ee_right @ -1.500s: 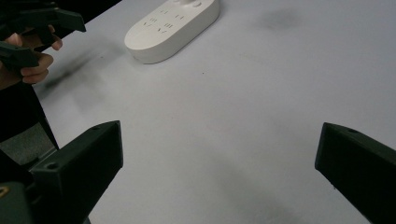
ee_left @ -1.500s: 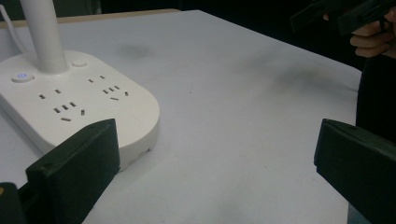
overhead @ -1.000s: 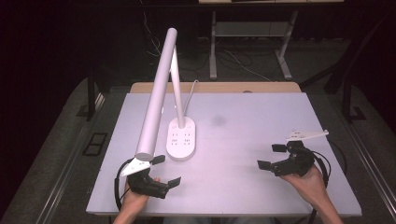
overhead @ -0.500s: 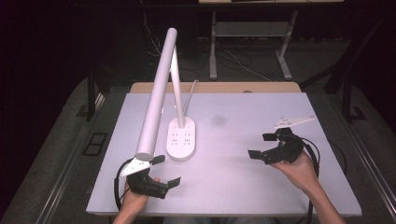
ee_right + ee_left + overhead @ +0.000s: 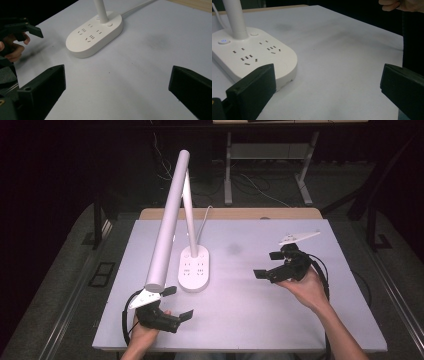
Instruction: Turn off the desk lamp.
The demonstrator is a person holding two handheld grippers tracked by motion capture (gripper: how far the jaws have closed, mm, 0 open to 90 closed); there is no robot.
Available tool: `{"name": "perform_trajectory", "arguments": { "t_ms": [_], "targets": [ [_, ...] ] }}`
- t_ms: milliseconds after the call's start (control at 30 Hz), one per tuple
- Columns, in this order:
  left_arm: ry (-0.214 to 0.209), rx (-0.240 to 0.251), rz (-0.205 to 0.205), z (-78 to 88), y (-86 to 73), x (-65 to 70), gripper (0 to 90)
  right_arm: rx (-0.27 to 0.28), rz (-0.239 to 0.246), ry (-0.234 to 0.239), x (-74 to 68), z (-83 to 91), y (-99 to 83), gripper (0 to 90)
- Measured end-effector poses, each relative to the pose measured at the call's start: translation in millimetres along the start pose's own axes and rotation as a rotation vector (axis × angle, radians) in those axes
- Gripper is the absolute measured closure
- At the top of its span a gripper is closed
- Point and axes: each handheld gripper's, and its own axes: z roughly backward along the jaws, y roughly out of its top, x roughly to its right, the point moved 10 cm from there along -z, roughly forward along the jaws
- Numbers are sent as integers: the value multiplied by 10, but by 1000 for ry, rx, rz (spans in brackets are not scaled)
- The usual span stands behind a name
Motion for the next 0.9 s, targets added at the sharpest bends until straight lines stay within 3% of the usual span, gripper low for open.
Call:
{"name": "perform_trajectory", "arguments": {
  "t_ms": [533,867,900],
  "targets": [
    [-1,1,-1,3,2,0,0,7,4,9,42,-298,323,10],
    [-4,-1,-1,-3,-1,5,0,3,1,11,87,-561,482,10],
    [-4,-3,-3,-4,-2,6,0,6,-17,11,110,-610,517,9]
  ]
}}
